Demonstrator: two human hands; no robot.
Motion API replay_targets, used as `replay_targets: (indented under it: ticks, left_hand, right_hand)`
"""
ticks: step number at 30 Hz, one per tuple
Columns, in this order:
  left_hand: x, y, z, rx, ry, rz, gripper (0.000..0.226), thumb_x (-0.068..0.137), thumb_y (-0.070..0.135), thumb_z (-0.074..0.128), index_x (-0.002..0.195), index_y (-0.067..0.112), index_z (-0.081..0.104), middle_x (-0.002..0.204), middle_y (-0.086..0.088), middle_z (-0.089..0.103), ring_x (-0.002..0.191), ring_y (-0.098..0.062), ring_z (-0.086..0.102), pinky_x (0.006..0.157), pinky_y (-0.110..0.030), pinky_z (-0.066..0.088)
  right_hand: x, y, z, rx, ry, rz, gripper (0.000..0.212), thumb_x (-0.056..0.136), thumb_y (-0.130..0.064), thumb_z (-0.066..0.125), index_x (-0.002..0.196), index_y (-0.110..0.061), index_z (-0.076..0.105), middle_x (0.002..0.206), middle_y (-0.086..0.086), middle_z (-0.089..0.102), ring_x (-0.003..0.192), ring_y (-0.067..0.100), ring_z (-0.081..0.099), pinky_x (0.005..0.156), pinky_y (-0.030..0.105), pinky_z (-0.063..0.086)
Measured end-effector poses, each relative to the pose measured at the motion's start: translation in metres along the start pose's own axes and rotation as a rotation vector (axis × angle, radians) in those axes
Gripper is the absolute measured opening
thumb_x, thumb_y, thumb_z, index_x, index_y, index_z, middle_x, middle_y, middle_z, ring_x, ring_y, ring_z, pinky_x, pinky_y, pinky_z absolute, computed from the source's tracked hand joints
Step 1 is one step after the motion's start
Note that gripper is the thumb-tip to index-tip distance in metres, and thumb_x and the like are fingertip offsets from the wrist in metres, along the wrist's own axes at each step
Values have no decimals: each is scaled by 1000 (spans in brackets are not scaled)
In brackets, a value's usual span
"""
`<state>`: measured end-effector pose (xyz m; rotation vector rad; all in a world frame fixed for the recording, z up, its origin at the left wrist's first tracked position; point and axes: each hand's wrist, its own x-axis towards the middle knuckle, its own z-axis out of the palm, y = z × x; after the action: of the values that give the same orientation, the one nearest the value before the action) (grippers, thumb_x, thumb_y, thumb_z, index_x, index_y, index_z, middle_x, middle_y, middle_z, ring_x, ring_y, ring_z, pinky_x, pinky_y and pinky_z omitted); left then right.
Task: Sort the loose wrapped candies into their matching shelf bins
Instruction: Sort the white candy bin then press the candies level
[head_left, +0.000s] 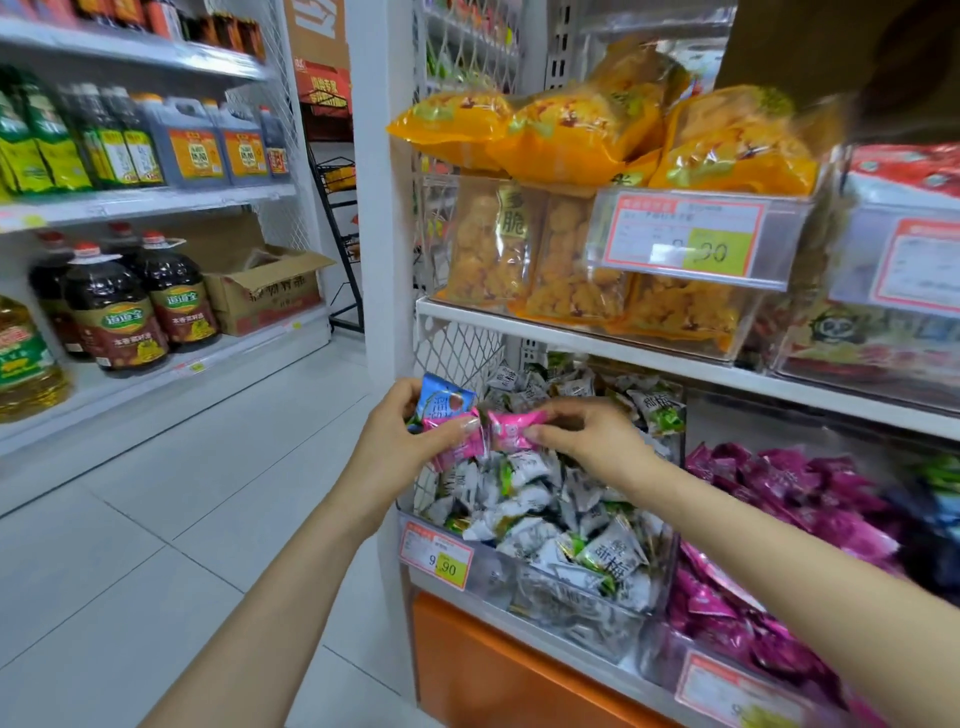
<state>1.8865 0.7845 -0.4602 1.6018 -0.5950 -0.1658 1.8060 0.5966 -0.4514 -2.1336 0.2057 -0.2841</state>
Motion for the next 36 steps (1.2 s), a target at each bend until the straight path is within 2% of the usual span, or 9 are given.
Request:
replay_targets:
  ticks: [4,9,13,18,22,26,29,33,36]
  left_hand:
    - [0,1,17,-35,-37,-35,30,80,15,71,103,18,53,95,1,61,75,-6,58,64,-15,49]
    - [-4,8,47,-25,-59,-53,39,75,15,76,104,15,50,89,0,61,77,-11,57,71,-20,49]
    - [-14,19,83,-53,-157,-26,39,77,12,74,103,17,46,86,-2,58,69,-8,57,61,-19,49]
    - [-29,26,126,-116,-247,-2,38,81,9,69,109,9,44,88,1,60,75,-4,61,65,-13,49]
    - [-39,21,161,-74,-419,-78,37,88,19,62,118,5,45,113,-18,61,105,-28,59,97,-42,46]
    - [-46,20,179,-90,-546,-191,26,96,33,46,116,18,47,128,-11,52,119,-21,51,105,-43,39]
    - [-48,22,182,-153,-546,-215,26,97,28,47,117,11,51,120,-9,59,109,-20,59,94,-40,50]
    - [-45,27,176,-39,-307,-64,16,98,19,46,95,5,55,92,-13,57,80,-19,63,66,-26,58]
    - [-41,28,171,16,-220,67,14,92,19,56,88,6,59,80,-13,60,74,-20,61,68,-37,55]
  right_hand:
    - [-17,0,-13,38,132,4,9,86,-25,67,78,-20,67,67,-5,64,56,1,54,51,10,36]
    - [-41,5,-28,102,188,62,10,88,-14,64,93,-6,66,75,4,69,59,2,63,60,16,48]
    - [-67,9,-40,363,170,77,17,89,5,54,107,4,56,78,18,63,58,14,67,58,25,58]
    - [-109,24,-63,189,82,-21,56,81,-1,69,118,-39,51,108,11,61,95,24,66,86,34,55]
    - [-137,39,-58,58,264,44,60,69,-21,81,113,-41,47,81,2,64,66,11,61,64,23,50]
    - [-148,53,-70,27,417,48,48,70,-19,81,108,-29,53,80,4,65,54,8,54,56,27,49]
    - [-151,63,-80,30,440,70,43,70,-19,81,104,-26,56,83,-1,65,54,0,50,58,18,44]
    - [-158,71,-103,-171,390,111,36,72,-33,79,101,-28,59,76,-7,61,53,0,43,57,19,34]
    - [-163,77,-108,-383,204,111,54,69,-35,81,118,-29,57,105,-9,64,85,-6,57,76,21,45]
